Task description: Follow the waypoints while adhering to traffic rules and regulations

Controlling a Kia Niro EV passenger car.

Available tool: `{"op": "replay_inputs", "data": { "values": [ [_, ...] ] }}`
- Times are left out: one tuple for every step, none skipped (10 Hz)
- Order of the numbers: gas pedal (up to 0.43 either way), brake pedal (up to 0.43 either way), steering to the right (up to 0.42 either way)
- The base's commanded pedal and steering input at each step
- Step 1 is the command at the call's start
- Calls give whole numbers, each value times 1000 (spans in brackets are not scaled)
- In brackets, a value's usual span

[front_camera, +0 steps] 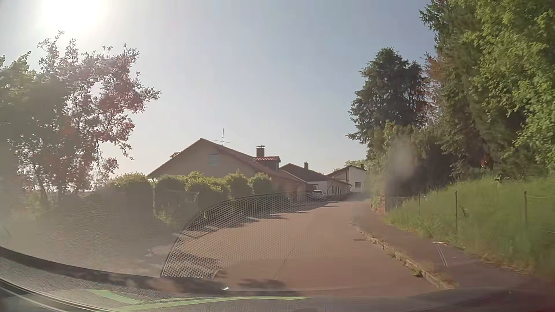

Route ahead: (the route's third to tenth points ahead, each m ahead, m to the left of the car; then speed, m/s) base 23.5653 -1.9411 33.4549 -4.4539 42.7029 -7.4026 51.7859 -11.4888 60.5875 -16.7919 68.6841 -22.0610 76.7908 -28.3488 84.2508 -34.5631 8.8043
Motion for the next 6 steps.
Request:
{"op": "replay_inputs", "data": {
  "values": [
    [118,0,38],
    [118,0,37],
    [118,0,37],
    [118,0,37],
    [118,0,37],
    [110,0,37]
  ]
}}
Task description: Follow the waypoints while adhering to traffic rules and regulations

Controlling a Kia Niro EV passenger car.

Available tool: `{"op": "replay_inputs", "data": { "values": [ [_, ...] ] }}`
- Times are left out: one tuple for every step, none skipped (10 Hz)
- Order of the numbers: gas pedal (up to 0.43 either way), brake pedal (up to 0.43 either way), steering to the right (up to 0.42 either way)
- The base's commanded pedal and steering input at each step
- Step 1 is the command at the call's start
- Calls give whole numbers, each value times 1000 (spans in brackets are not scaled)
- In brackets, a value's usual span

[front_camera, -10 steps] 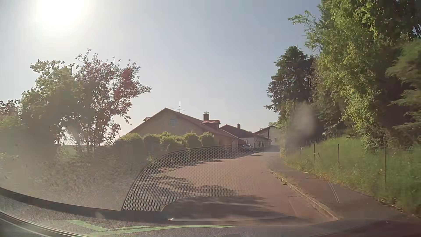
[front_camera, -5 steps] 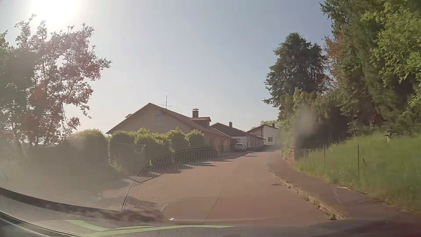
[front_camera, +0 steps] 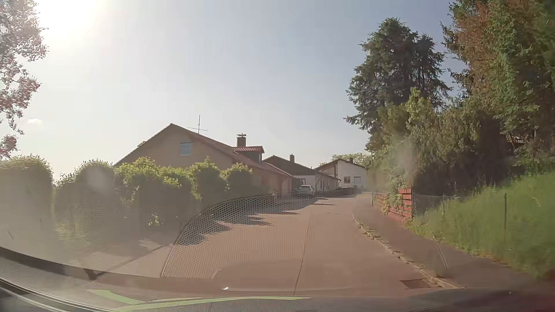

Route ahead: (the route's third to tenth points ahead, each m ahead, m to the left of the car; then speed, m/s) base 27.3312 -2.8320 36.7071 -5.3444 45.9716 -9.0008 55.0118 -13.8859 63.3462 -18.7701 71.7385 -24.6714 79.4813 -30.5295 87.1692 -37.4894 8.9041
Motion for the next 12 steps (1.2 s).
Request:
{"op": "replay_inputs", "data": {
  "values": [
    [110,0,37],
    [110,0,37],
    [110,0,38],
    [87,0,38],
    [87,0,38],
    [87,0,38],
    [67,0,38],
    [67,0,38],
    [67,0,38],
    [47,0,38],
    [47,0,38],
    [47,0,39]
  ]
}}
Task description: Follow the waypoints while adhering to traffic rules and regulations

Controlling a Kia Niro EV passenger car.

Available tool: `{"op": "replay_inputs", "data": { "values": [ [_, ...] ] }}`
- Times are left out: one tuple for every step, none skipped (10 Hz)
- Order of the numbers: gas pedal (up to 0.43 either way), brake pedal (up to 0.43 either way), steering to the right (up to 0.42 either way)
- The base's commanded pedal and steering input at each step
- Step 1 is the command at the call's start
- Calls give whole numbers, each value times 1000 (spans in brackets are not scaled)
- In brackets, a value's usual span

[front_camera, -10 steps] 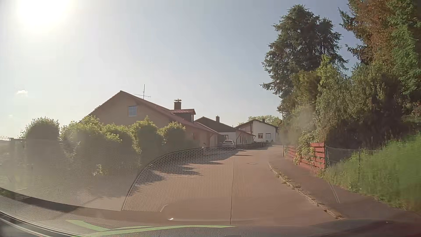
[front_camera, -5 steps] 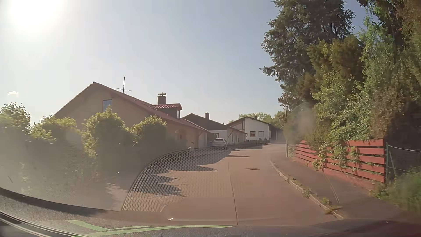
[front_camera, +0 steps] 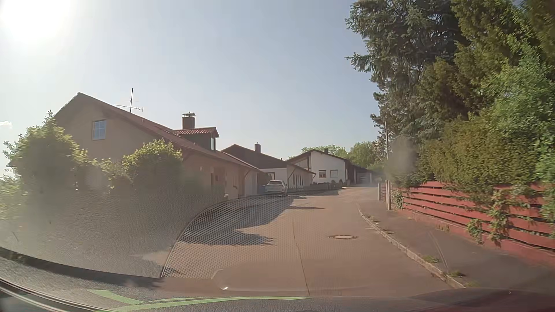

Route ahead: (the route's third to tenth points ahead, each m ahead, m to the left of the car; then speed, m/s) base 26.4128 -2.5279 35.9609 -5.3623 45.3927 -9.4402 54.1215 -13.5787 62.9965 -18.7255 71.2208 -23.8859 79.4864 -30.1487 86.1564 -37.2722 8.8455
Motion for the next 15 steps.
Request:
{"op": "replay_inputs", "data": {
  "values": [
    [47,0,39],
    [47,0,40],
    [47,0,40],
    [47,0,40],
    [47,0,43],
    [59,0,49],
    [59,0,52],
    [59,0,52],
    [59,0,52],
    [59,0,51],
    [67,0,51],
    [67,0,51],
    [79,0,50],
    [79,0,48],
    [79,0,47]
  ]
}}
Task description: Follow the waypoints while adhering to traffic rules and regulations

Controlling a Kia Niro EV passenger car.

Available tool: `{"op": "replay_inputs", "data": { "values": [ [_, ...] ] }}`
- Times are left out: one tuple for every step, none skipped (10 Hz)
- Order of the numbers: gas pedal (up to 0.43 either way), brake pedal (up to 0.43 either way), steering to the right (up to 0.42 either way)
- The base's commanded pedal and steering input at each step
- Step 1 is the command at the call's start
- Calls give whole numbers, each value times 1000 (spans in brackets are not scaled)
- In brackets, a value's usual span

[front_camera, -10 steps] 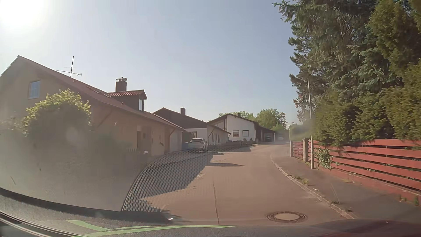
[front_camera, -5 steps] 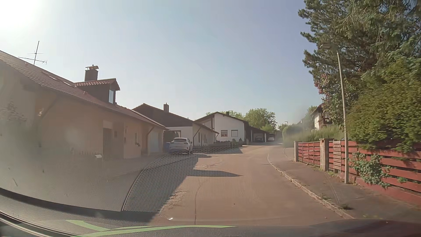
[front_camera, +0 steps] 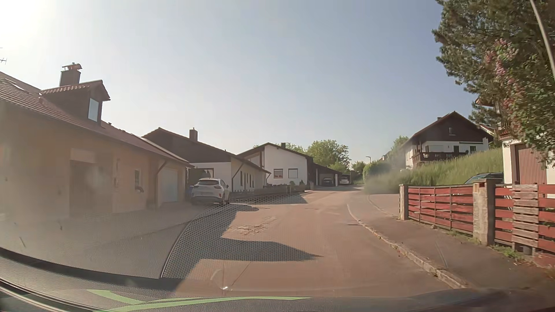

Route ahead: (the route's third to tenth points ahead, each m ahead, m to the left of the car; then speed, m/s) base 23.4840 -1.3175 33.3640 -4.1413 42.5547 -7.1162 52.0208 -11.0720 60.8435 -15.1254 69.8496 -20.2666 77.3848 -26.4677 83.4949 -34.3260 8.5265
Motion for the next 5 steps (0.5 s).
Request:
{"op": "replay_inputs", "data": {
  "values": [
    [79,0,46],
    [79,0,44],
    [79,0,43],
    [79,0,43],
    [79,0,43]
  ]
}}
